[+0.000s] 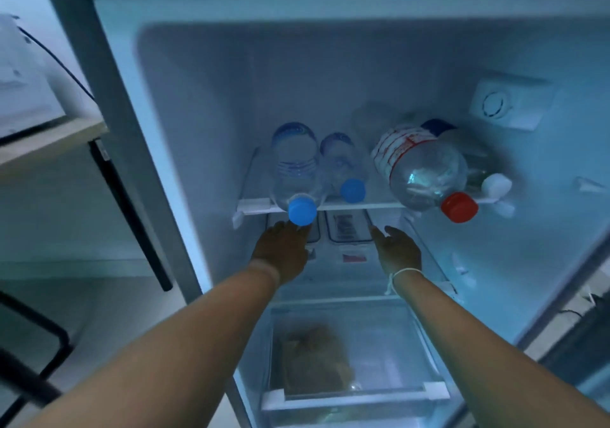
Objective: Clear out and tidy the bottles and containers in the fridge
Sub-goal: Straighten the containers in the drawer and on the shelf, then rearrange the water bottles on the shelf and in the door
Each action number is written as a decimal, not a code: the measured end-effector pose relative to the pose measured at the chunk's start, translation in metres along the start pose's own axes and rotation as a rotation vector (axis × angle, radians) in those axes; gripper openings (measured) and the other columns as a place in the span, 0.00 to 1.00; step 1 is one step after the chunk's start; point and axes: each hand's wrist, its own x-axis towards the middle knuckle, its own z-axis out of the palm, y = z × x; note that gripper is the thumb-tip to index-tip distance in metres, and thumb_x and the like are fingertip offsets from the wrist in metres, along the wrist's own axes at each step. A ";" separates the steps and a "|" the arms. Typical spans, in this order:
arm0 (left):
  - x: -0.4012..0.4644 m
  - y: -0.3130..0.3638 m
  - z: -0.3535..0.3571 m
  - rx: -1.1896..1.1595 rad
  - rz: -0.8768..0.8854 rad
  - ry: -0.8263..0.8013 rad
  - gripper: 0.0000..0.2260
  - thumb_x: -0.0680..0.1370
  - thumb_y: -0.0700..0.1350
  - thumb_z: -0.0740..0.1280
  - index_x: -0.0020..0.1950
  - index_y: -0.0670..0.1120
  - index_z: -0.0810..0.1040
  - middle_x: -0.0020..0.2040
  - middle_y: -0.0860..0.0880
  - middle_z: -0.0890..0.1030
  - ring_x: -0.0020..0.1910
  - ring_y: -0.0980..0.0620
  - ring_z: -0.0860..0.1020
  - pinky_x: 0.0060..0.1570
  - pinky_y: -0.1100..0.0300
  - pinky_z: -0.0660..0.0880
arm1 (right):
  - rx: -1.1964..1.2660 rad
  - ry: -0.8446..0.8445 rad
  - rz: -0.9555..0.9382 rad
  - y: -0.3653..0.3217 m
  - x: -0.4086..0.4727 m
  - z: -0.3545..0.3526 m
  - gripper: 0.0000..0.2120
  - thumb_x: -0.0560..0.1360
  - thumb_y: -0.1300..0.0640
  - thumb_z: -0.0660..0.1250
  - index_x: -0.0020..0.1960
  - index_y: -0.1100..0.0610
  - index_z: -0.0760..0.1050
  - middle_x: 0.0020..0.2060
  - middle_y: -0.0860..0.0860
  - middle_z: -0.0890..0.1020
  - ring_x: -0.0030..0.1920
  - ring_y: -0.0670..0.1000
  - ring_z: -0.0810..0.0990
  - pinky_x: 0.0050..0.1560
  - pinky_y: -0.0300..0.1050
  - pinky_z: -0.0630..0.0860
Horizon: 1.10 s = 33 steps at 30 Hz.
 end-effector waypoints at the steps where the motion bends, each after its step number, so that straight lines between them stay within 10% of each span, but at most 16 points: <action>1: -0.008 0.002 -0.007 -0.013 0.000 0.003 0.26 0.80 0.47 0.57 0.77 0.48 0.53 0.77 0.43 0.60 0.72 0.41 0.65 0.69 0.50 0.65 | -0.015 -0.014 -0.021 -0.007 -0.010 -0.004 0.26 0.78 0.46 0.58 0.71 0.59 0.67 0.70 0.54 0.71 0.71 0.52 0.68 0.65 0.37 0.60; 6: -0.049 0.008 -0.029 -0.025 0.023 0.013 0.25 0.80 0.48 0.56 0.76 0.47 0.55 0.77 0.45 0.58 0.70 0.42 0.65 0.66 0.52 0.66 | -0.047 -0.086 -0.109 -0.028 -0.057 -0.015 0.21 0.78 0.50 0.61 0.66 0.61 0.73 0.63 0.56 0.78 0.63 0.54 0.76 0.53 0.35 0.63; 14: -0.101 0.006 -0.063 -0.053 -0.030 0.026 0.23 0.78 0.44 0.57 0.73 0.52 0.62 0.71 0.43 0.67 0.68 0.41 0.69 0.63 0.48 0.72 | -0.134 -0.081 -0.258 -0.066 -0.119 -0.041 0.20 0.76 0.54 0.63 0.60 0.70 0.74 0.61 0.64 0.77 0.62 0.61 0.75 0.62 0.48 0.71; 24: -0.106 0.007 -0.112 -0.169 -0.116 0.356 0.12 0.79 0.40 0.54 0.56 0.38 0.73 0.55 0.38 0.76 0.52 0.39 0.76 0.43 0.52 0.70 | -0.098 -0.009 -0.376 -0.086 -0.125 -0.055 0.20 0.76 0.54 0.64 0.65 0.60 0.73 0.63 0.59 0.76 0.61 0.58 0.75 0.57 0.45 0.72; 33: -0.057 0.023 -0.141 -0.579 -0.261 0.280 0.24 0.78 0.51 0.57 0.73 0.45 0.62 0.70 0.42 0.66 0.66 0.41 0.71 0.64 0.50 0.71 | -0.133 0.029 -0.451 -0.103 -0.094 -0.045 0.24 0.75 0.57 0.63 0.70 0.58 0.67 0.66 0.58 0.70 0.66 0.57 0.71 0.64 0.44 0.68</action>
